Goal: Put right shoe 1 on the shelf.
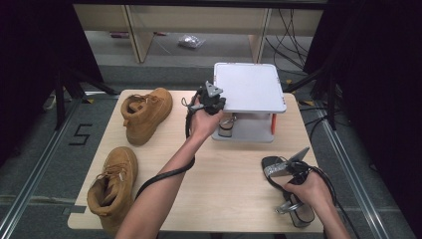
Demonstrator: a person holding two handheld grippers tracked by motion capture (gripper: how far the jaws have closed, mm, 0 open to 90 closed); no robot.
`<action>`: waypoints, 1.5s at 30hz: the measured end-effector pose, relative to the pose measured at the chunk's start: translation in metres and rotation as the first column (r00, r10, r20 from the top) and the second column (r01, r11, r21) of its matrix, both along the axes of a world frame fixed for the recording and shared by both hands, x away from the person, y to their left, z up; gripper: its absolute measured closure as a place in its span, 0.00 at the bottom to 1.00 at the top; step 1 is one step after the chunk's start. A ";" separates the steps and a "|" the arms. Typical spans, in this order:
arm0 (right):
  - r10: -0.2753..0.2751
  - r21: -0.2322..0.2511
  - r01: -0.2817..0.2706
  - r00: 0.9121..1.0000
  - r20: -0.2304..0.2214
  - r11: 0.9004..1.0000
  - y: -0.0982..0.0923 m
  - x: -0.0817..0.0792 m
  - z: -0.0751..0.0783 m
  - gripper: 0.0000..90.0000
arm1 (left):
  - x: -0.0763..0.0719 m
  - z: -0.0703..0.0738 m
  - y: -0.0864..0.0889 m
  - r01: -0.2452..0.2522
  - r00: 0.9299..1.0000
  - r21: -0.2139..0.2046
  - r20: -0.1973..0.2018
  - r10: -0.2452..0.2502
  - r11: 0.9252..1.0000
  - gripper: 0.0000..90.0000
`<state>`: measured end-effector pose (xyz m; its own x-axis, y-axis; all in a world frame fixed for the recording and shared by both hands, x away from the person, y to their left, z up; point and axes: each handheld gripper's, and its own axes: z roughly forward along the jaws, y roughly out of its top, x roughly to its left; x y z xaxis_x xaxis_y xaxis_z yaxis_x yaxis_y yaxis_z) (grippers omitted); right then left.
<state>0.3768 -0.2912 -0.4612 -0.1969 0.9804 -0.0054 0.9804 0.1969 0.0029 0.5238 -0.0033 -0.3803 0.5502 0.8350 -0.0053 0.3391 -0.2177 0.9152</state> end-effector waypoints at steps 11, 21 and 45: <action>-0.003 0.034 0.003 1.000 0.002 0.999 -0.009 0.000 0.007 0.48 | 0.000 0.000 -0.001 0.001 1.000 0.003 0.001 -0.001 1.000 1.00; 0.029 0.059 -0.032 0.998 0.048 0.998 -0.007 0.001 0.009 0.49 | 0.000 0.001 0.000 0.005 1.000 0.014 0.003 -0.006 1.000 1.00; -0.100 0.151 0.069 0.974 0.204 0.986 0.028 0.047 0.034 0.49 | 0.001 0.001 -0.001 0.007 1.000 0.015 0.003 -0.007 1.000 1.00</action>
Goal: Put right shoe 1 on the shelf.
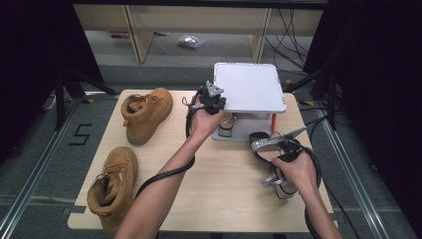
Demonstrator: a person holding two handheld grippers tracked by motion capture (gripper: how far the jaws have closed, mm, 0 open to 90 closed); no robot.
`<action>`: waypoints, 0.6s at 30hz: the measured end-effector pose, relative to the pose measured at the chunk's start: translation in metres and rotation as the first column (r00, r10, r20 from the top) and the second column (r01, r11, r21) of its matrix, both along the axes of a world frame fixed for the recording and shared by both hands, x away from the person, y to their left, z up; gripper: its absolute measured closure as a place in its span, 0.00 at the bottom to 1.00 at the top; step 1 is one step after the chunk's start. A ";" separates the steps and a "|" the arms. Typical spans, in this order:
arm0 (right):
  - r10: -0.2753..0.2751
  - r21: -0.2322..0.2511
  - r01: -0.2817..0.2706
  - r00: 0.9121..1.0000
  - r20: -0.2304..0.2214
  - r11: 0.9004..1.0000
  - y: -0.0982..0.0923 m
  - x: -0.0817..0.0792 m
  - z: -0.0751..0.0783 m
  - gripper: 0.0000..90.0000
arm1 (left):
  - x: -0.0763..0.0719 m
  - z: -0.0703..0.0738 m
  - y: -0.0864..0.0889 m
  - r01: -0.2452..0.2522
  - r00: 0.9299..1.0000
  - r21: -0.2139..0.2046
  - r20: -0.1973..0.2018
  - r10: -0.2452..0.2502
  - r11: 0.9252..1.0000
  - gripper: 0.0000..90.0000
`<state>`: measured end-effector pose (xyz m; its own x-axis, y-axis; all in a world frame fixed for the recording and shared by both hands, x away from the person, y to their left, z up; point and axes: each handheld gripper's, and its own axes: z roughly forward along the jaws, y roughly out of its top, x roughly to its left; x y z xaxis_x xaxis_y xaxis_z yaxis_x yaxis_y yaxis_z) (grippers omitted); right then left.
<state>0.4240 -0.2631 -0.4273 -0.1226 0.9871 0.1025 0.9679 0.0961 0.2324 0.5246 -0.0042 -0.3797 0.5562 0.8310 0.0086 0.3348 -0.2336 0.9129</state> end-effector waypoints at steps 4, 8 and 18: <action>-0.025 -0.004 0.026 1.000 0.015 1.000 0.007 0.017 0.001 0.49 | 0.000 0.000 0.000 0.000 1.000 -0.005 -0.002 0.000 1.000 1.00; -0.027 -0.011 0.028 0.999 0.038 1.000 0.011 0.031 0.000 0.49 | 0.000 0.000 0.000 0.001 1.000 -0.001 0.000 -0.001 1.000 1.00; -0.083 -0.008 0.083 0.995 0.051 0.996 0.023 0.053 -0.012 0.49 | 0.000 -0.001 0.001 0.000 1.000 -0.010 0.001 0.000 1.000 1.00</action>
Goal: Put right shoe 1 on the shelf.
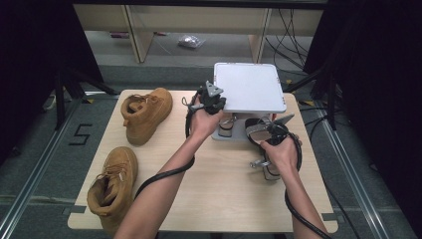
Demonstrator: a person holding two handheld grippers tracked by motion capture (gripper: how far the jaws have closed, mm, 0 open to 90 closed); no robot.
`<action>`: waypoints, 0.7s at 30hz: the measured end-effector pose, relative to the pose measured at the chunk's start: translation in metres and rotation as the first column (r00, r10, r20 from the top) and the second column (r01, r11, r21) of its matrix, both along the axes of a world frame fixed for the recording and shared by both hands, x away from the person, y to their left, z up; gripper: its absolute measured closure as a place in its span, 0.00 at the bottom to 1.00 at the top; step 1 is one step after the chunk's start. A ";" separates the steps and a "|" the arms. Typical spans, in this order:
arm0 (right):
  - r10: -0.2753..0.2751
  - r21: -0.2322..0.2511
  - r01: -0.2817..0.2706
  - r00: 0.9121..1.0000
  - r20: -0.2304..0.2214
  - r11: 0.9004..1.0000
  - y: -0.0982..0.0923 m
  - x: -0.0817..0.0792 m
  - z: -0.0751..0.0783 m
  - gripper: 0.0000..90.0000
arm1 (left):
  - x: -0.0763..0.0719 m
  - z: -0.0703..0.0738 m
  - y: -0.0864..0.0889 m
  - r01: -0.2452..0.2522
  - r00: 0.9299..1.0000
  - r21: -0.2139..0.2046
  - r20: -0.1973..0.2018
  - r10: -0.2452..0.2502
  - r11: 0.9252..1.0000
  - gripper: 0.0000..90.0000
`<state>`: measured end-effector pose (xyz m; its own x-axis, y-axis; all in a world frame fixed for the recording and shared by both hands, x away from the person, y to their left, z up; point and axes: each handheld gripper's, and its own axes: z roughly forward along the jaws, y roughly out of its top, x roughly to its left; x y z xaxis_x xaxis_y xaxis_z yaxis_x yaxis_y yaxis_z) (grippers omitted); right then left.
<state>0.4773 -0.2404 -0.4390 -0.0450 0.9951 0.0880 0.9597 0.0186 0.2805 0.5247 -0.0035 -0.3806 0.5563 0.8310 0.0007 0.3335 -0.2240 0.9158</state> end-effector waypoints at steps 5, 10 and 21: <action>-0.071 0.023 0.071 0.997 -0.016 0.997 0.007 0.005 -0.008 0.49 | 0.000 0.000 0.000 0.001 1.000 -0.001 -0.003 -0.001 1.000 1.00; -0.025 -0.016 0.025 1.000 -0.004 1.000 0.006 0.009 -0.015 0.48 | 0.000 0.000 0.000 0.001 1.000 -0.005 -0.005 -0.001 1.000 1.00; -0.073 -0.027 0.073 0.997 -0.013 0.997 0.016 0.013 -0.018 0.47 | 0.001 0.000 0.000 0.002 1.000 -0.006 -0.006 -0.002 1.000 1.00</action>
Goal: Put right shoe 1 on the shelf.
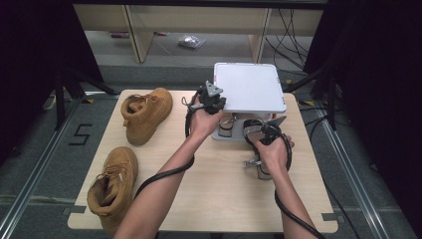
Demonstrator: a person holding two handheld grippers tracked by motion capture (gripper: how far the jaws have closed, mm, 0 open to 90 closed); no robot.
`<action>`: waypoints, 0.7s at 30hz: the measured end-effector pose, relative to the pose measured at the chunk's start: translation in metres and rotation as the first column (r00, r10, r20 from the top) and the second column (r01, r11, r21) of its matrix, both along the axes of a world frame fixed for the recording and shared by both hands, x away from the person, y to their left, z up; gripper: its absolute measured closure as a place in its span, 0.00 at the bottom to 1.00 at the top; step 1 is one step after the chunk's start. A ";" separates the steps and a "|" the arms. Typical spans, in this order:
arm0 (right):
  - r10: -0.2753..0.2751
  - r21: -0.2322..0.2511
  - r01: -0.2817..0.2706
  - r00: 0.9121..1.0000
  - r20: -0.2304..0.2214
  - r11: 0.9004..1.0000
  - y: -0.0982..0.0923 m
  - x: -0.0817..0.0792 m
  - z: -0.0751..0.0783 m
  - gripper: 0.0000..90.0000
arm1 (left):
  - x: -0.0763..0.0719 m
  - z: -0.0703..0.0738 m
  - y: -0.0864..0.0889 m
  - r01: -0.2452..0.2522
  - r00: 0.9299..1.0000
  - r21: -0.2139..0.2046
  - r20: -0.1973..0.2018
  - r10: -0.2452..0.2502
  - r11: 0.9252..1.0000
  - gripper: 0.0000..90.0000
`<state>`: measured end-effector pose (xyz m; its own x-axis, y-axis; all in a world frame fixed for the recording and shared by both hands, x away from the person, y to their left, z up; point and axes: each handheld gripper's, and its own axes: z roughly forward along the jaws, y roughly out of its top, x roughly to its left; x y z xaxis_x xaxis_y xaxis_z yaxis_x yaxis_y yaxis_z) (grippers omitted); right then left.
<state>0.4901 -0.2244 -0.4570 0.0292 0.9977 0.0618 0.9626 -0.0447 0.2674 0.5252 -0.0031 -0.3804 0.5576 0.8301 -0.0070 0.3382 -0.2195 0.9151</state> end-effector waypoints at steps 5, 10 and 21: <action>0.064 0.007 -0.064 0.997 0.042 0.998 -0.005 -0.007 0.009 0.43 | 0.000 0.000 0.000 0.001 1.000 0.001 0.000 -0.001 1.000 1.00; 0.072 0.074 -0.081 0.991 0.111 0.994 -0.012 -0.021 0.035 0.45 | 0.000 0.000 0.000 0.000 1.000 -0.001 -0.003 0.000 1.000 1.00; 0.177 0.099 -0.189 0.978 0.113 0.977 -0.046 -0.071 0.057 0.95 | 0.001 0.001 0.000 0.001 1.000 0.003 -0.006 -0.001 1.000 1.00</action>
